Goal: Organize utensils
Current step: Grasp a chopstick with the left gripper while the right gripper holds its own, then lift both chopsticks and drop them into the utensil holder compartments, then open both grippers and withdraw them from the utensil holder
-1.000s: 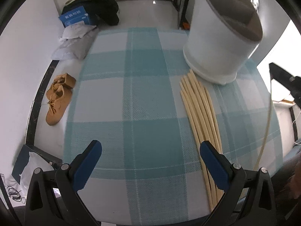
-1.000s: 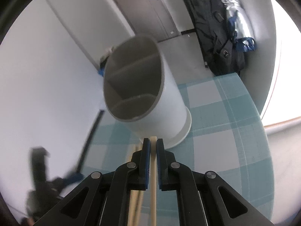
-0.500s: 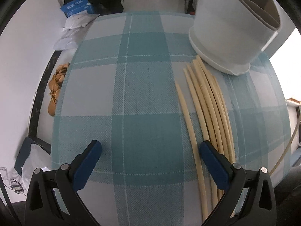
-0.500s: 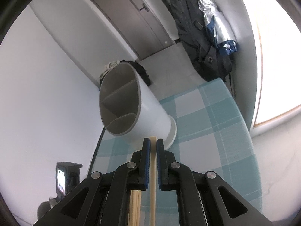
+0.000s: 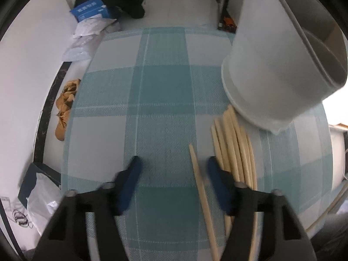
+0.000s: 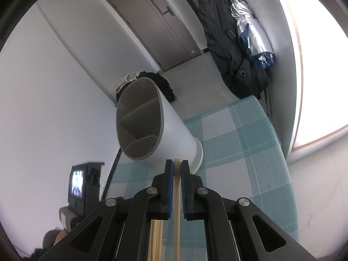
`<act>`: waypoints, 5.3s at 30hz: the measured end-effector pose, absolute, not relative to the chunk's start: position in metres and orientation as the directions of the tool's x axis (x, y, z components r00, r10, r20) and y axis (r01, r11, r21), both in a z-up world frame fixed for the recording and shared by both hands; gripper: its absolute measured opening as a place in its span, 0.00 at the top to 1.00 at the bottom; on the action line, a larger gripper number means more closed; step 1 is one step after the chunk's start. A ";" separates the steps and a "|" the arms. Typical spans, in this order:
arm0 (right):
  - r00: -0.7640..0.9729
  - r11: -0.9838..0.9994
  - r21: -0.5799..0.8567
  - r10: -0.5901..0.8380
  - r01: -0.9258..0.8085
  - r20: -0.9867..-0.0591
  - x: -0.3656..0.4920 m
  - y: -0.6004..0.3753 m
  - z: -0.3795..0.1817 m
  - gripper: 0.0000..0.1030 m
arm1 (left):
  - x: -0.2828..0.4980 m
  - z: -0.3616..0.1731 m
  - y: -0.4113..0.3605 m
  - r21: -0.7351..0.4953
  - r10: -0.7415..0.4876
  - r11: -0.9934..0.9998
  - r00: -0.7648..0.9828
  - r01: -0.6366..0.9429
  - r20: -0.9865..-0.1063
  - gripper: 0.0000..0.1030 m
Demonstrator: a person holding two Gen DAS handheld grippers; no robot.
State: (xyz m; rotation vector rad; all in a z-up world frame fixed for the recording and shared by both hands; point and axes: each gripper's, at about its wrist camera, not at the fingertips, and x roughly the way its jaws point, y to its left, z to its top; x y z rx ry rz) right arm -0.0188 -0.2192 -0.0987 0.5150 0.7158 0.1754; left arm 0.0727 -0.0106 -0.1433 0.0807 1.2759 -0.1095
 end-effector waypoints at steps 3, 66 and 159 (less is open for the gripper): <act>0.744 0.862 0.506 0.324 0.022 -0.584 -0.018 -0.219 -0.099 0.94 | 0.074 -0.142 -0.016 -0.013 -0.047 0.992 0.269 0.127 -0.962 0.95; 0.874 0.944 0.280 0.280 -0.176 -0.396 -0.051 -0.163 -0.018 0.95 | 0.017 0.041 -0.034 -0.106 -0.332 0.928 0.660 0.358 -0.674 1.00; 0.906 0.959 0.258 0.212 -0.120 -0.367 -0.025 -0.192 0.033 0.29 | 0.054 0.049 0.004 -0.114 -0.166 0.986 0.785 0.122 -0.597 0.19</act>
